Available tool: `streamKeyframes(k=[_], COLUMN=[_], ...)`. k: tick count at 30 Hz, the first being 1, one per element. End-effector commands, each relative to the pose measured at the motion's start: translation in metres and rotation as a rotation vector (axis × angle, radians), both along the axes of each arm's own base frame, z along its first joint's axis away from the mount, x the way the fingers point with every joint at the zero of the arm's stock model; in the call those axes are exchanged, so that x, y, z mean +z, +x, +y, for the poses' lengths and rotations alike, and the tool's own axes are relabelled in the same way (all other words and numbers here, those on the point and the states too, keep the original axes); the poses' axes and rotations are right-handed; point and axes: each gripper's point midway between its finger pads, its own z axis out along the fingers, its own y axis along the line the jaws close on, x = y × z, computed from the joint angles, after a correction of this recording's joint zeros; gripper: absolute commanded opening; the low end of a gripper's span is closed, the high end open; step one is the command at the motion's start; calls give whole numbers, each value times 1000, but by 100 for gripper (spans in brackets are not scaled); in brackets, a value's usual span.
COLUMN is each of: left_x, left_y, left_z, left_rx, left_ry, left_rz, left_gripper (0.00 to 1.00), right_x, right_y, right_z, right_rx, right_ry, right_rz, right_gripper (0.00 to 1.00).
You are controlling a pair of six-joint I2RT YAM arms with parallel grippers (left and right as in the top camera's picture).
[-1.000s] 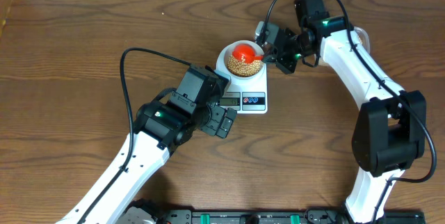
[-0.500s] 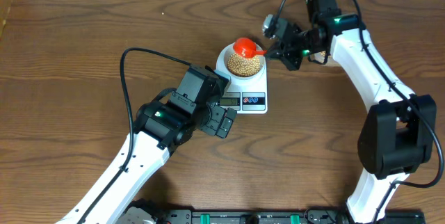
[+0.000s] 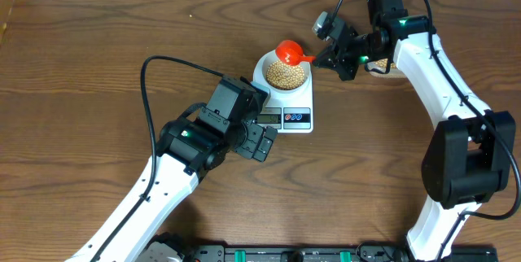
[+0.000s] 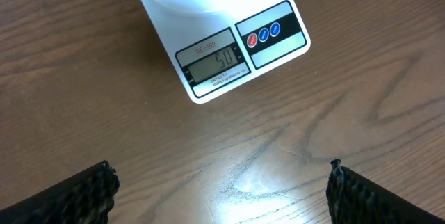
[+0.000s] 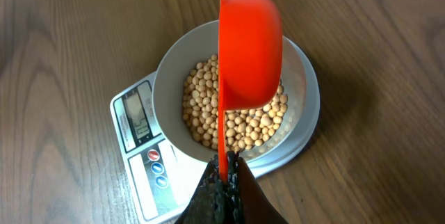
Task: Scoop item into bowl and weigh 50g on scale
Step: 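Carry the red scoop right back to the chickpea tub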
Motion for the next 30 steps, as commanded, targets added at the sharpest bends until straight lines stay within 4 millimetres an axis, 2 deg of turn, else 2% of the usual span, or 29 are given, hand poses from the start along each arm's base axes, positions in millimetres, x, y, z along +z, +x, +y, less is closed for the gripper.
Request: streamKeyframes(k=[1,9,14,30], left_x=[3,3,3,3], left_y=[2,2,2,2], left_z=[1,1,1,1], left_rx=[7,7,7,7], left_ry=[0,0,0,0], left_rz=[-9,-9,-8,-9], left_gripper=[98,98,98,98], right_x=[30,36,48,100], right_y=[0,-2,0,13], right_z=[4,6,1,-43], right_rx=[-2,-5,-33,-161], right_ry=[46,90,163,468], right_rz=[-41,-19,19,155], right_gripper=[1,1,1,1])
